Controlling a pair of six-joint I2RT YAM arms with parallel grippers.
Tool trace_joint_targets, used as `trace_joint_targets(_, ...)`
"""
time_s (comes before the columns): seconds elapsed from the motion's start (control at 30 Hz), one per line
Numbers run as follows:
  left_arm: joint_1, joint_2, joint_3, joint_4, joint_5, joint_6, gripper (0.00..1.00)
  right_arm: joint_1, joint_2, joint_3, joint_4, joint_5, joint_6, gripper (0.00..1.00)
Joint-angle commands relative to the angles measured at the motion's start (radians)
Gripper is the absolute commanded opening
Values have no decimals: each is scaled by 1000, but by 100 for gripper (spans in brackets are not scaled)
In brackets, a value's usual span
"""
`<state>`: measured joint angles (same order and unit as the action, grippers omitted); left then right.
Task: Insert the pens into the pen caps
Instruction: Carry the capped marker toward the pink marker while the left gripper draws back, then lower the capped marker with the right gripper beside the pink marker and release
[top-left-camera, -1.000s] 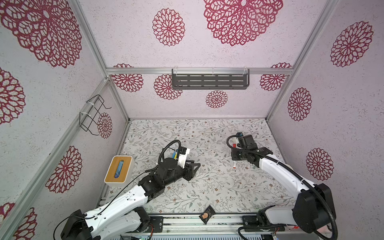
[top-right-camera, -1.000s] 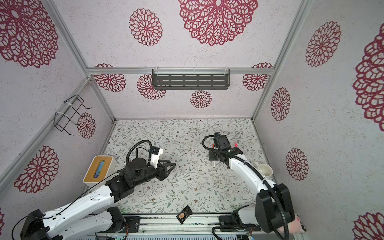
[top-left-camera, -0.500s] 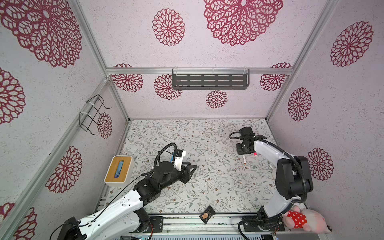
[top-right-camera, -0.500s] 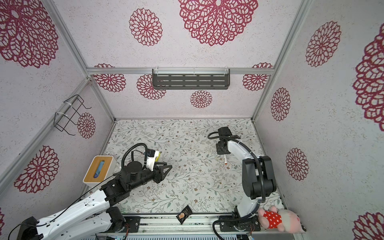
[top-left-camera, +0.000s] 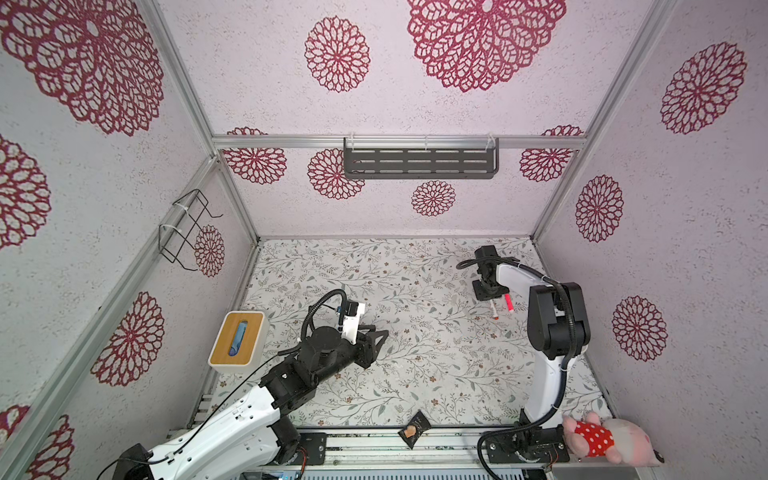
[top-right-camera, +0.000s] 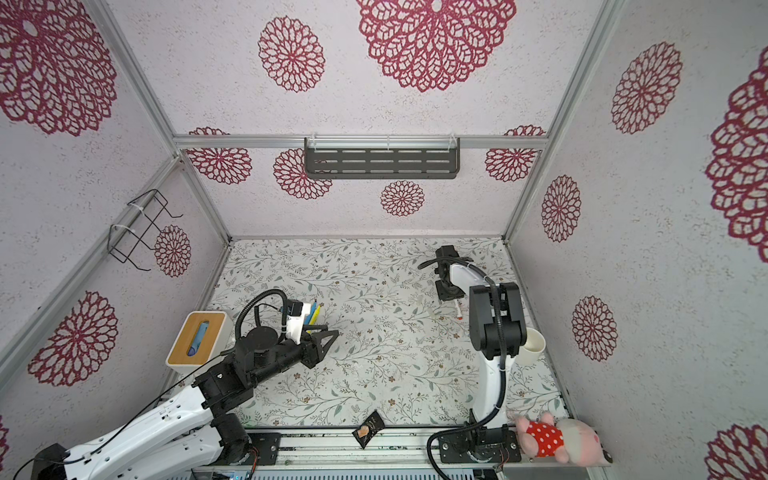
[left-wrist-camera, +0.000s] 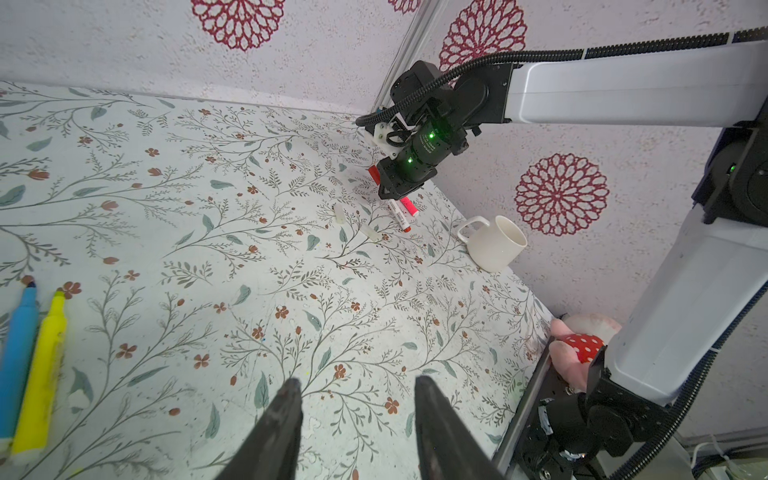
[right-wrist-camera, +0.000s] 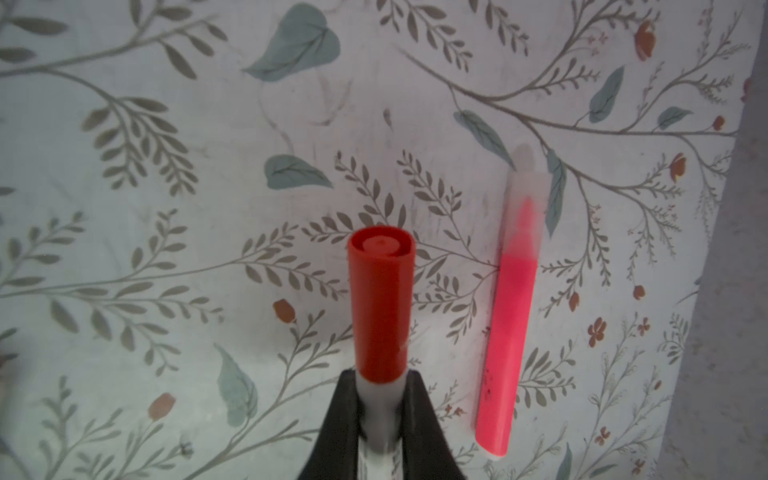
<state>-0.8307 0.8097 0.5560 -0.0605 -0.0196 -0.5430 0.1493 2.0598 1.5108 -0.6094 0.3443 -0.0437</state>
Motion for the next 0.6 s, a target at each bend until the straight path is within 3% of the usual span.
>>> trace_joint_targets(0.0, -4, -12, -7, -12, -27, 12, 47, -14, 8, 47, -41, 65, -15, 6)
trace_joint_targets(0.3, -4, -3, 5, -16, -31, 18, 47, -34, 54, 89, -52, 91, -5, 14)
trace_joint_targets(0.37, -4, -1, 7, -13, -30, 16, 47, -34, 56, 91, -52, 99, 0, 23)
trace_joint_targets(0.43, -4, 1, 11, -13, -27, 16, 47, -34, 50, 96, -61, 117, 14, 39)
trace_joint_targets(0.57, -3, 4, 15, -7, -28, 18, 47, -23, 3, 73, -51, 118, 26, 48)
